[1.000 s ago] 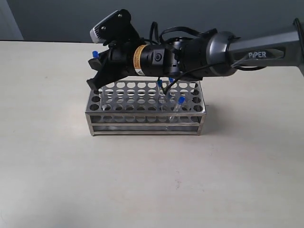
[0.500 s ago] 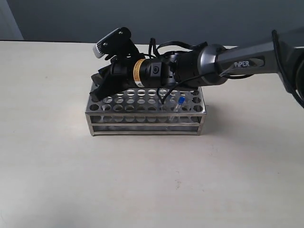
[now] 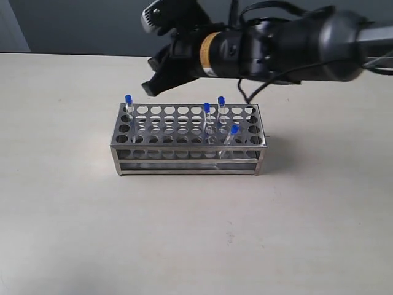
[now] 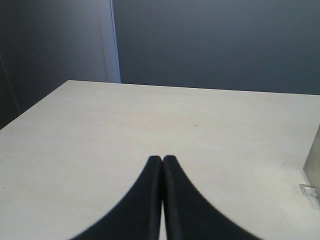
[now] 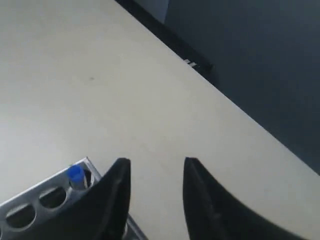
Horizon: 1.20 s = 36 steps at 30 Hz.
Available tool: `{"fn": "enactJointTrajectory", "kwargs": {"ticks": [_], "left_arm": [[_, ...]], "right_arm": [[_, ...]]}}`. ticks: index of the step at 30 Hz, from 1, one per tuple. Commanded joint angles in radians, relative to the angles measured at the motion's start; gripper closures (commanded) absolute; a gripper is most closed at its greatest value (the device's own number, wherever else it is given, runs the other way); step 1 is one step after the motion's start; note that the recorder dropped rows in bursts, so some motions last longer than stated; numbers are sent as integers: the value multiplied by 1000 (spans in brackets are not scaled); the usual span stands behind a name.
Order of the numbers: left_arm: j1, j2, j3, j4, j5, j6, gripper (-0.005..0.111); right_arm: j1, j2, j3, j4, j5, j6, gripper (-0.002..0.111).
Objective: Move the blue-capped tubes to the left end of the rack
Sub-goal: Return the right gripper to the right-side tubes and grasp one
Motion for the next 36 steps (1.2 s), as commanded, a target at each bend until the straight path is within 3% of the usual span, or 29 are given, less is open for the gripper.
{"fn": "enactJointTrajectory", "kwargs": {"ticks": [1, 5, 11, 18, 29, 31, 36], "left_arm": [[-7, -4, 3, -4, -5, -1, 106], [-7, -4, 3, -4, -5, -1, 106], [-7, -4, 3, -4, -5, -1, 106], [-7, -4, 3, -4, -5, -1, 106], [-7, -4, 3, -4, -5, -1, 106], [-7, -4, 3, -4, -5, -1, 106], [-7, -4, 3, -4, -5, -1, 106]], "right_arm": [[-59, -209, 235, 96, -14, -19, 76], [-134, -335, 446, 272, -151, -116, 76], [-166, -355, 650, 696, -329, -484, 75], [-165, -272, 668, 722, -384, -490, 57], [-165, -69, 668, 754, -539, -492, 57], [-165, -59, 665, 759, -537, -492, 63], [-165, -61, 665, 757, -553, -487, 106]]}}
